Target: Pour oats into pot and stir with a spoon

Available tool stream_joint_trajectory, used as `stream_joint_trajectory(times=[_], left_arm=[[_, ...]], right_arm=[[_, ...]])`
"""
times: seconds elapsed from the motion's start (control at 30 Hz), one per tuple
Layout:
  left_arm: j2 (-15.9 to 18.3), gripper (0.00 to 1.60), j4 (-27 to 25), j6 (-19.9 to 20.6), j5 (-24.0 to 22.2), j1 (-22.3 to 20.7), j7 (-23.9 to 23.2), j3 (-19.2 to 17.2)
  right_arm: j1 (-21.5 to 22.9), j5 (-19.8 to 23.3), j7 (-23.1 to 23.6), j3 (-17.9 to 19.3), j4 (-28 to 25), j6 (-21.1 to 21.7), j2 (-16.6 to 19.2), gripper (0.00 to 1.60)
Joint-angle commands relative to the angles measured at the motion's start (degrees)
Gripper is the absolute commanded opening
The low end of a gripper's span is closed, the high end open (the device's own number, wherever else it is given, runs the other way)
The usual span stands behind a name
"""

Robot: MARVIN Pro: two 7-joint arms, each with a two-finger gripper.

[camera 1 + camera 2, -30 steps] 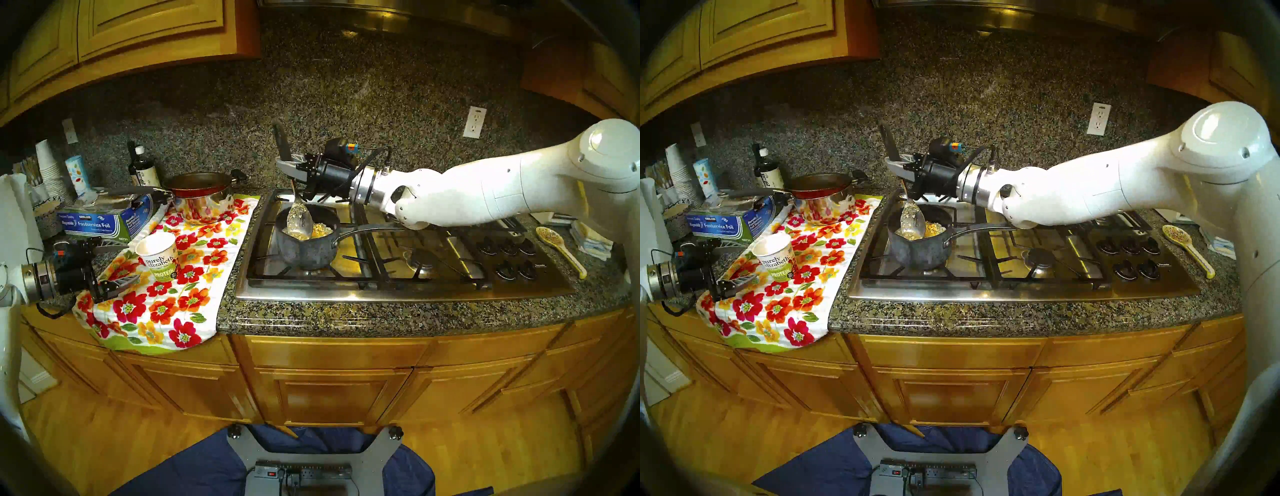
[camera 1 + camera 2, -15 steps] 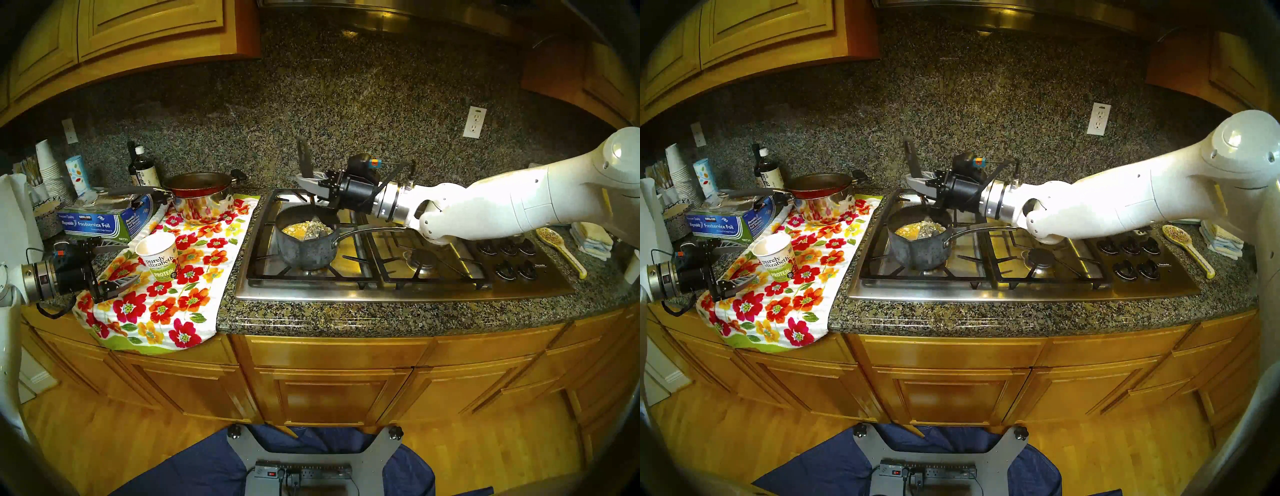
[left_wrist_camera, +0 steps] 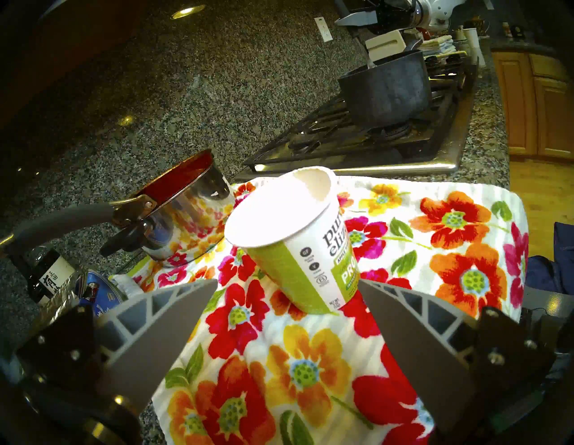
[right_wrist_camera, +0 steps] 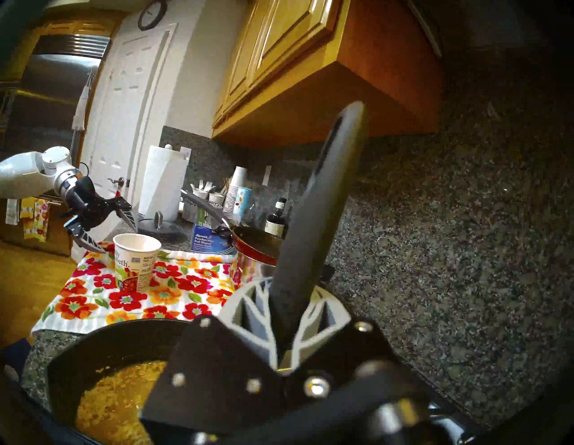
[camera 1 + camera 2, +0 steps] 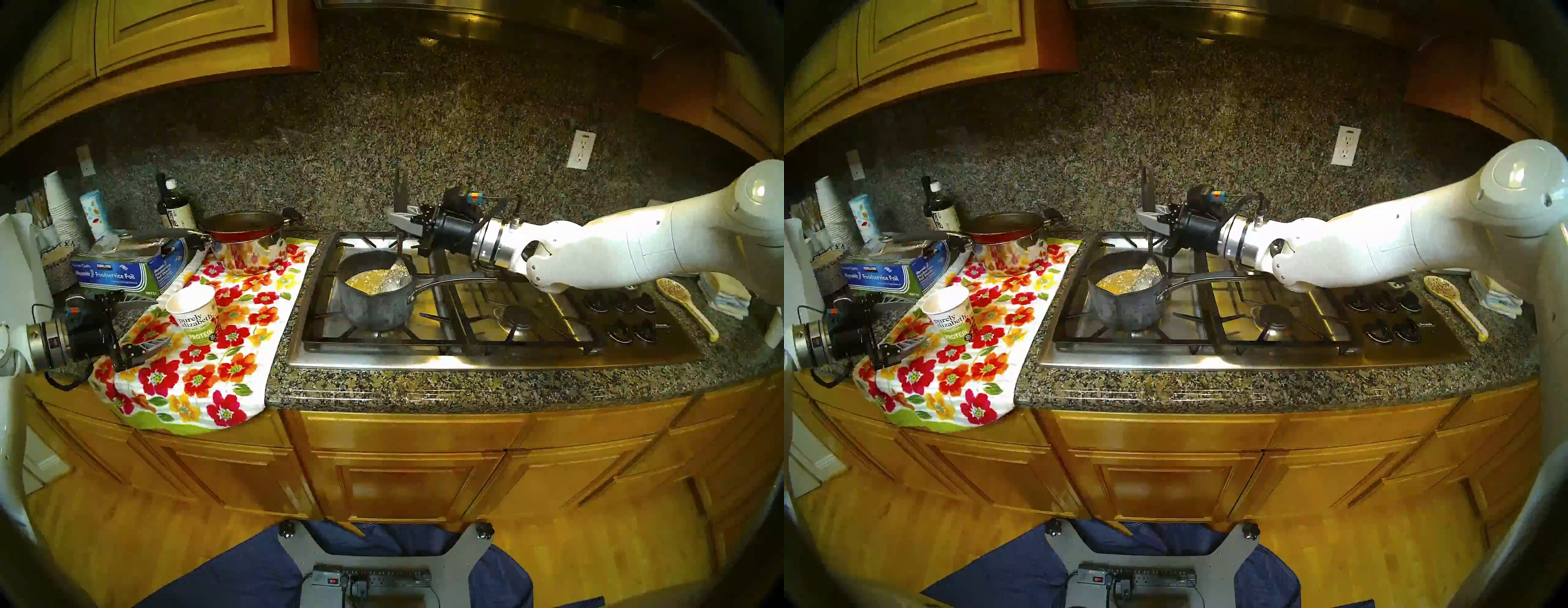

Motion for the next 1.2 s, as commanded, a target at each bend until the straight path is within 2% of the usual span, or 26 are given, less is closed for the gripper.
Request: stream_joint_trajectory(times=[0.0,0.3,0.5,0.77,0.97,1.17], left_arm=[[0.8,1.60,-0.8,0.0,-0.7,-1.0,0.0,-1.2],[0.8,1.60,-0.8,0.0,-0.7,-1.0,0.1,-1.2],[0.8,1.60,-0.8,0.0,-0.7,-1.0,0.1,-1.2],[0.8,1.60,-0.8,0.0,-0.7,-1.0,0.1,-1.2],[0.8,1.60,-0.8,0.0,-0.7,-1.0,0.1,-1.2],[0.8,1.60,-0.8,0.0,-0.7,-1.0,0.1,-1.2]], right_arm=[[-1.8,1.3,0.0,3.2,5.9,0.0,-4.4,0.00],[-2.4,2.3,1.1,6.2,7.9,0.2,-7.7,0.00],[-1.4,2.7,2.4,7.5,6.8,0.2,-7.9,0.00],[0.6,3.1,4.3,7.9,2.3,-0.1,-5.0,0.00],[2.5,2.8,4.4,6.3,-1.8,0.0,-1.5,0.00],[3.5,2.1,4.2,3.9,-3.3,-0.2,0.8,0.00]])
